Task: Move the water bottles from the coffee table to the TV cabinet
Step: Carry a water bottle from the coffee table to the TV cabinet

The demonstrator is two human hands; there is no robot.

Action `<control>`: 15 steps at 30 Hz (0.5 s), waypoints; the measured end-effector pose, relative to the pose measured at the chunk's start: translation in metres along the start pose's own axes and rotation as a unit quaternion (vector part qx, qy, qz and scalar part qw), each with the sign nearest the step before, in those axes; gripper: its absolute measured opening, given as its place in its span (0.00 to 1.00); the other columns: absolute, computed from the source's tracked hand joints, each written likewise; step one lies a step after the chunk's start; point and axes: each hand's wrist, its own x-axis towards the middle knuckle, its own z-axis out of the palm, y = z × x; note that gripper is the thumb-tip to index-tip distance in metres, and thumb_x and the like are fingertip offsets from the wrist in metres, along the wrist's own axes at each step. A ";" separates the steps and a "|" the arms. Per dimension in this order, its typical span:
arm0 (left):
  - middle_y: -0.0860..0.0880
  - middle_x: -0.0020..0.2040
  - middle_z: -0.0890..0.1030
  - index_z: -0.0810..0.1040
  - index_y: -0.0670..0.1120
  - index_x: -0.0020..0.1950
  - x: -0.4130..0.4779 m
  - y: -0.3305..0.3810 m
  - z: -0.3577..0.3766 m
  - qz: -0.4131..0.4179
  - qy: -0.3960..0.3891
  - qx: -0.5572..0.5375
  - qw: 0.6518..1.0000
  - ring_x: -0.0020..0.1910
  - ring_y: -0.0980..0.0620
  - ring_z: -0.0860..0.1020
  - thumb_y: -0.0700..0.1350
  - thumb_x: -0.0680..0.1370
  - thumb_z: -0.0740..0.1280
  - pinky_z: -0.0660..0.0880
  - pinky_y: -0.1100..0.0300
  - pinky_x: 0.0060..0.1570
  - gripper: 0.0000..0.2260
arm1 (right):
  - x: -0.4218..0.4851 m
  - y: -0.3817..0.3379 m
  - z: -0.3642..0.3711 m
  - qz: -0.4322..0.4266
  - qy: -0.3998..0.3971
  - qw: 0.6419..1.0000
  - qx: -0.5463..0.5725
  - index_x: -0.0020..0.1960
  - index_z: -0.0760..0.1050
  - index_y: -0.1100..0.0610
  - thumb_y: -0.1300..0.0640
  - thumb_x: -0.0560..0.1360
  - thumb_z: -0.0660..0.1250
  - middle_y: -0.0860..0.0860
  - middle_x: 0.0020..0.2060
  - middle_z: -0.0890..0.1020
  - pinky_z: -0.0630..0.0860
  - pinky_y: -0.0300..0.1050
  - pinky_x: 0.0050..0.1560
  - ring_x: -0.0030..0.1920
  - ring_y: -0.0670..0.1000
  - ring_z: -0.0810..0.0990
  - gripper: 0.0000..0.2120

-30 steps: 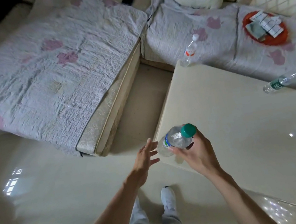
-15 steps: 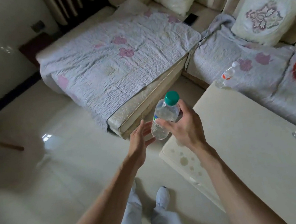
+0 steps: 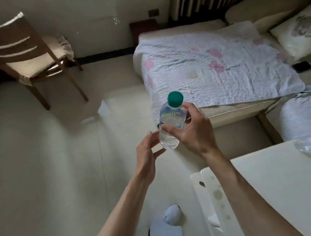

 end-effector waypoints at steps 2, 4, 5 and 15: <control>0.51 0.44 0.87 0.84 0.48 0.48 -0.011 0.006 -0.029 0.011 0.041 -0.035 0.999 0.51 0.50 0.81 0.48 0.84 0.56 0.76 0.42 0.59 0.17 | 0.000 -0.024 0.023 -0.038 -0.042 0.998 0.001 0.61 0.73 0.53 0.38 0.63 0.76 0.50 0.50 0.81 0.75 0.43 0.46 0.49 0.51 0.78 0.33; 0.52 0.42 0.86 0.83 0.47 0.48 -0.024 0.012 -0.062 0.022 0.078 -0.070 0.994 0.50 0.51 0.81 0.47 0.84 0.55 0.76 0.41 0.60 0.17 | -0.004 -0.051 0.049 -0.071 -0.076 0.995 0.002 0.62 0.73 0.53 0.34 0.62 0.73 0.50 0.49 0.81 0.78 0.47 0.46 0.48 0.51 0.79 0.35; 0.52 0.42 0.86 0.83 0.47 0.47 -0.031 0.013 -0.078 0.029 0.096 -0.088 0.991 0.50 0.51 0.80 0.47 0.84 0.55 0.75 0.40 0.61 0.17 | -0.008 -0.065 0.062 -0.085 -0.092 0.992 0.004 0.62 0.73 0.52 0.33 0.61 0.72 0.50 0.49 0.81 0.79 0.48 0.46 0.47 0.51 0.79 0.35; 0.48 0.46 0.85 0.83 0.45 0.49 -0.158 0.000 -0.266 0.098 0.262 -0.213 0.936 0.52 0.49 0.81 0.48 0.83 0.58 0.76 0.39 0.60 0.15 | -0.122 -0.210 0.187 -0.246 -0.261 0.932 0.045 0.63 0.72 0.55 0.33 0.64 0.71 0.50 0.50 0.82 0.81 0.50 0.46 0.46 0.49 0.80 0.36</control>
